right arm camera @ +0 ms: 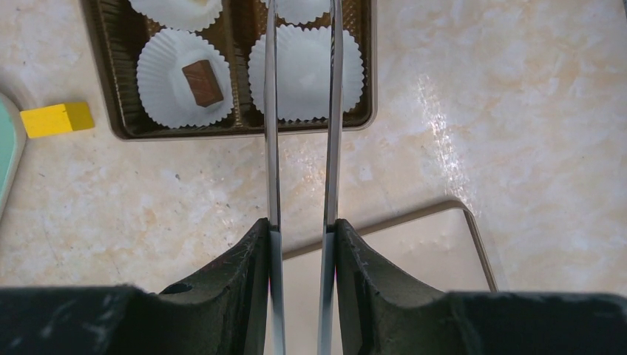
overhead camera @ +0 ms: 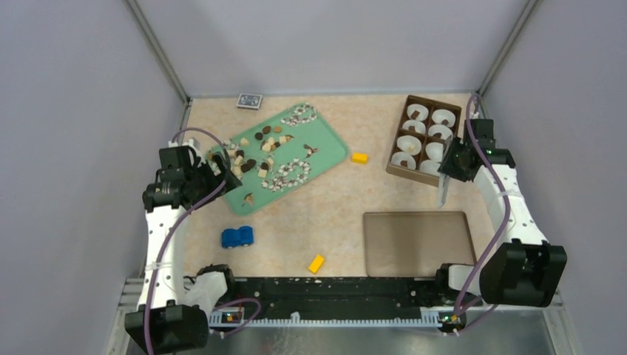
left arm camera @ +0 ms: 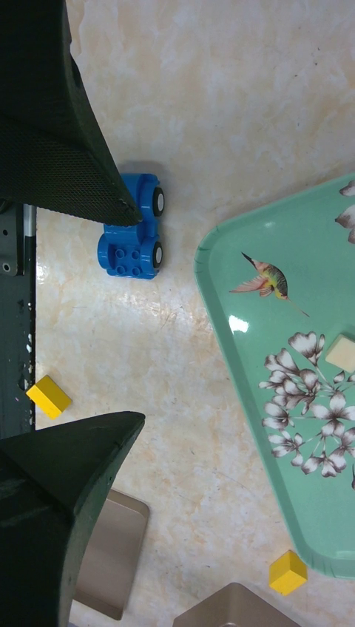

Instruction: Pack the chocolate

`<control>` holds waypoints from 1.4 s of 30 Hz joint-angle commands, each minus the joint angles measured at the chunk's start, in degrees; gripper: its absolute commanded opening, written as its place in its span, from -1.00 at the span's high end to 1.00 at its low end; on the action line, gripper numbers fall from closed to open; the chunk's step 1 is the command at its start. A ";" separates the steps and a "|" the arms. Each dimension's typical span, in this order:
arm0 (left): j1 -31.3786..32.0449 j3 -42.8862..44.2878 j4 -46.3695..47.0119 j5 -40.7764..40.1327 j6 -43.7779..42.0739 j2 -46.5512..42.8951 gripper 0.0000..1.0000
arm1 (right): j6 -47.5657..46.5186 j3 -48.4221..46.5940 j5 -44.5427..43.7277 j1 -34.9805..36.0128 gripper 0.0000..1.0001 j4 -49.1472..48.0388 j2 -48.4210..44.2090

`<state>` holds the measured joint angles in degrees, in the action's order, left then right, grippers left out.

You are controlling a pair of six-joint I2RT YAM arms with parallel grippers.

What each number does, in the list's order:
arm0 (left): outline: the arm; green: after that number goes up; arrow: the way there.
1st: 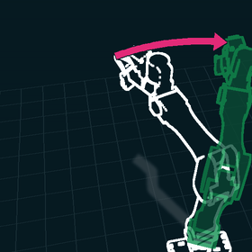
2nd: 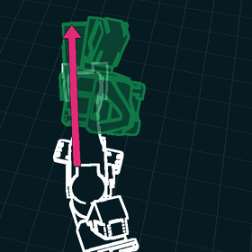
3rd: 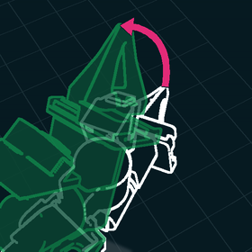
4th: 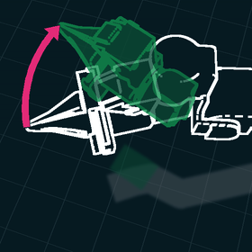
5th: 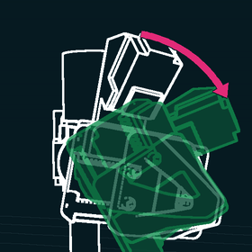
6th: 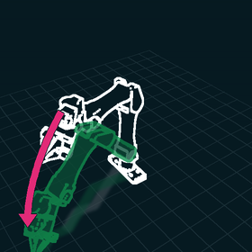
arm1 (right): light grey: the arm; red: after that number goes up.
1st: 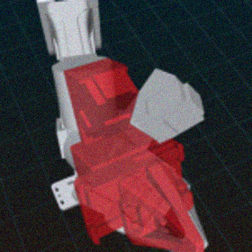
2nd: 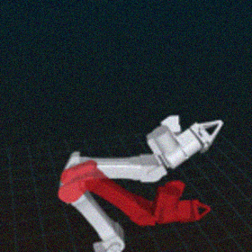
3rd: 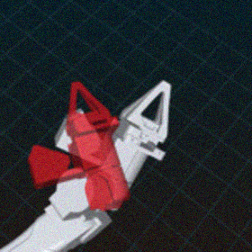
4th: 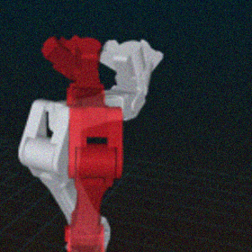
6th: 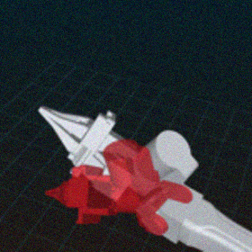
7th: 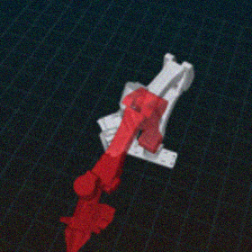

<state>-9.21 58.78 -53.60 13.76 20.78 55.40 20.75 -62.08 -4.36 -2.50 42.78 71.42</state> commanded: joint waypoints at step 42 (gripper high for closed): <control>0.38 1.51 2.69 -1.31 -1.09 0.24 -0.97 | 0.95 0.25 6.84 -3.21 0.30 -6.92 10.25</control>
<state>-8.99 59.16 -53.12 13.15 20.75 55.92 21.23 -61.39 1.80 -5.39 38.74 81.30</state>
